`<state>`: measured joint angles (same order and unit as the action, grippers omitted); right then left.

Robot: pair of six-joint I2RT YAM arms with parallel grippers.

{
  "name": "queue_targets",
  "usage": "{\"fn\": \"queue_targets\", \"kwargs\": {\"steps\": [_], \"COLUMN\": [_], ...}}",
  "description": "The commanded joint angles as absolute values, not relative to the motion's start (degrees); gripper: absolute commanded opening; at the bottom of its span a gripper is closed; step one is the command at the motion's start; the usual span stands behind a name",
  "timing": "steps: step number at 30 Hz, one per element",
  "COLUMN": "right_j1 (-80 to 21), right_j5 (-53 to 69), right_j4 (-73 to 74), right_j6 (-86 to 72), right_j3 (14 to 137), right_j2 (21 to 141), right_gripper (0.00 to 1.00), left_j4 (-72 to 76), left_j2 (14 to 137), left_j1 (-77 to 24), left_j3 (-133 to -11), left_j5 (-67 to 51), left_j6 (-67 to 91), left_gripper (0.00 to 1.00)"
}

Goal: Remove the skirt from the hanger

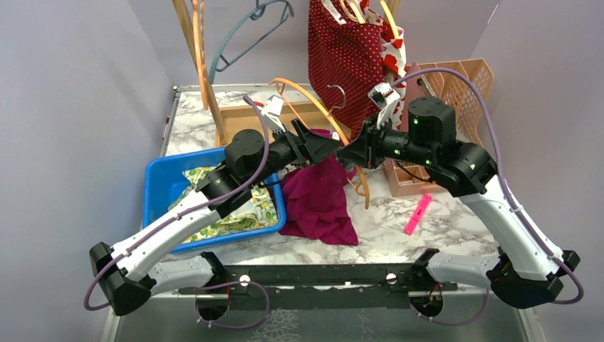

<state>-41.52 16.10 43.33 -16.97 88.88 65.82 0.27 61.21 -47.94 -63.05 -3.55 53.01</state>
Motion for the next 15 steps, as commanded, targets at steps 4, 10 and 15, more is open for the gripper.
{"fn": "queue_targets", "kwargs": {"steps": [4, 10, 15], "right_j1": [-41.4, -41.4, -41.4], "right_j5": [16.0, 16.9, 19.0], "right_j4": [39.9, 40.0, 39.8], "right_j6": [-17.2, -16.6, -16.8], "right_j3": [93.0, 93.6, 92.6], "right_j2": [66.3, 67.1, 66.7], "right_gripper": [0.01, 0.01, 0.01], "left_j4": [-0.3, 0.5, 8.6], "left_j2": [60.1, 59.7, 60.2], "left_j1": [-48.4, -48.5, -48.5], "left_j3": [-59.6, -57.7, -56.0], "left_j5": [0.0, 1.7, 3.6], "left_j6": [54.0, 57.3, 56.9], "left_gripper": [0.7, 0.55, 0.33]}}
